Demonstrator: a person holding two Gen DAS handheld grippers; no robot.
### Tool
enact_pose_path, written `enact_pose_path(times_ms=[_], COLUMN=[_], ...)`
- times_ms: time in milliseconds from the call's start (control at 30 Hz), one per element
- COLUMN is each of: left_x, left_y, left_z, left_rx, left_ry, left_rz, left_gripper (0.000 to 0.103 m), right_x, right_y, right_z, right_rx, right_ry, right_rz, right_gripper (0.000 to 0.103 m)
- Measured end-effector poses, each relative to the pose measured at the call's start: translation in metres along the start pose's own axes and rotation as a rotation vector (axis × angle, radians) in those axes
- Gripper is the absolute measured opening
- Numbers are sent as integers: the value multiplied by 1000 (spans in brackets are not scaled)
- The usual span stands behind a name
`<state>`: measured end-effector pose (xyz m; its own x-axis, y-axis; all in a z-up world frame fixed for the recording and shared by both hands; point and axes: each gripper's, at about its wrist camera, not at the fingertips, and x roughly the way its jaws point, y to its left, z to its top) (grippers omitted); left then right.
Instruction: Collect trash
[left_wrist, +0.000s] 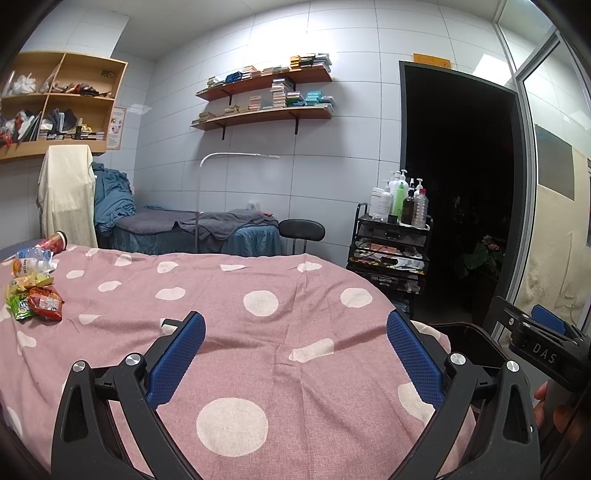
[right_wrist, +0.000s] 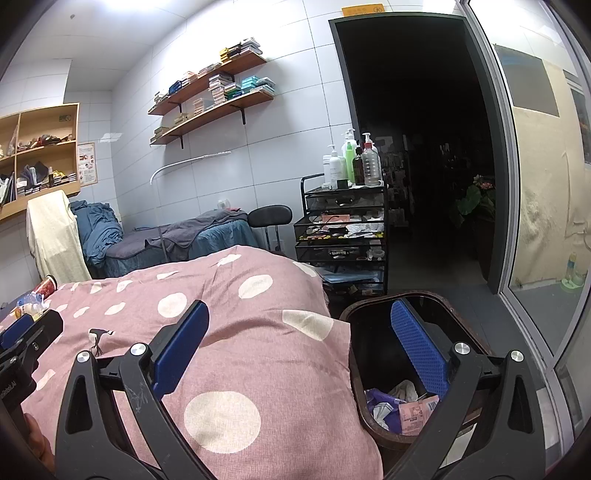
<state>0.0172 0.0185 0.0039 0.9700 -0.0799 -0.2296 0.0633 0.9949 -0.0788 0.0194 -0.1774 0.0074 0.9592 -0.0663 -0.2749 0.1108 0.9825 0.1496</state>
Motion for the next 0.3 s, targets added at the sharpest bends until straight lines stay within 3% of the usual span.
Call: enact_pose_path(times_ms=[300], left_x=[2], left_y=[2], left_z=[0], left_rx=[-10], left_ry=[14], left_rz=[2], left_gripper=[98], right_x=[0], right_y=[1], right_z=[0], right_rx=[3], right_ry=[4], right_rz=[-2], right_gripper=[97])
